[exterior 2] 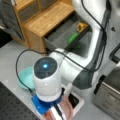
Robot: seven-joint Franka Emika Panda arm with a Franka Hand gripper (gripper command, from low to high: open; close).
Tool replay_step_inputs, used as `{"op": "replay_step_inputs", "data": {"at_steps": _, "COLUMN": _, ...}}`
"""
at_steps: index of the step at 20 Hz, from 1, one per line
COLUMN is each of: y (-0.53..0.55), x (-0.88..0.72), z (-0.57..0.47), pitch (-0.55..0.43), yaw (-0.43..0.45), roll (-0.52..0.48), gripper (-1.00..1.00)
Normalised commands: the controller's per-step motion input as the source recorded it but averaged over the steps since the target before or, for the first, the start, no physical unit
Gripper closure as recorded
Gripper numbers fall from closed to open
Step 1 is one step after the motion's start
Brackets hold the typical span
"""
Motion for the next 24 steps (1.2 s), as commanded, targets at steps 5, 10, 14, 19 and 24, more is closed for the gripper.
{"op": "replay_step_inputs", "data": {"at_steps": 5, "y": 0.13, "x": 0.3, "z": 0.0, "pitch": 0.182, "yaw": -0.027, "roll": -0.284, "gripper": 1.0}}
{"op": "replay_step_inputs", "data": {"at_steps": 10, "y": 0.13, "x": 0.32, "z": -0.05, "pitch": 0.174, "yaw": -0.032, "roll": -0.282, "gripper": 1.0}}
{"op": "replay_step_inputs", "data": {"at_steps": 14, "y": 0.13, "x": 0.32, "z": -0.06, "pitch": 0.182, "yaw": -0.031, "roll": -0.294, "gripper": 1.0}}
{"op": "replay_step_inputs", "data": {"at_steps": 19, "y": 0.15, "x": 0.3, "z": -0.06, "pitch": 0.189, "yaw": -0.022, "roll": -0.296, "gripper": 1.0}}
{"op": "replay_step_inputs", "data": {"at_steps": 24, "y": 0.17, "x": 0.28, "z": -0.06, "pitch": 0.189, "yaw": -0.017, "roll": -0.295, "gripper": 1.0}}
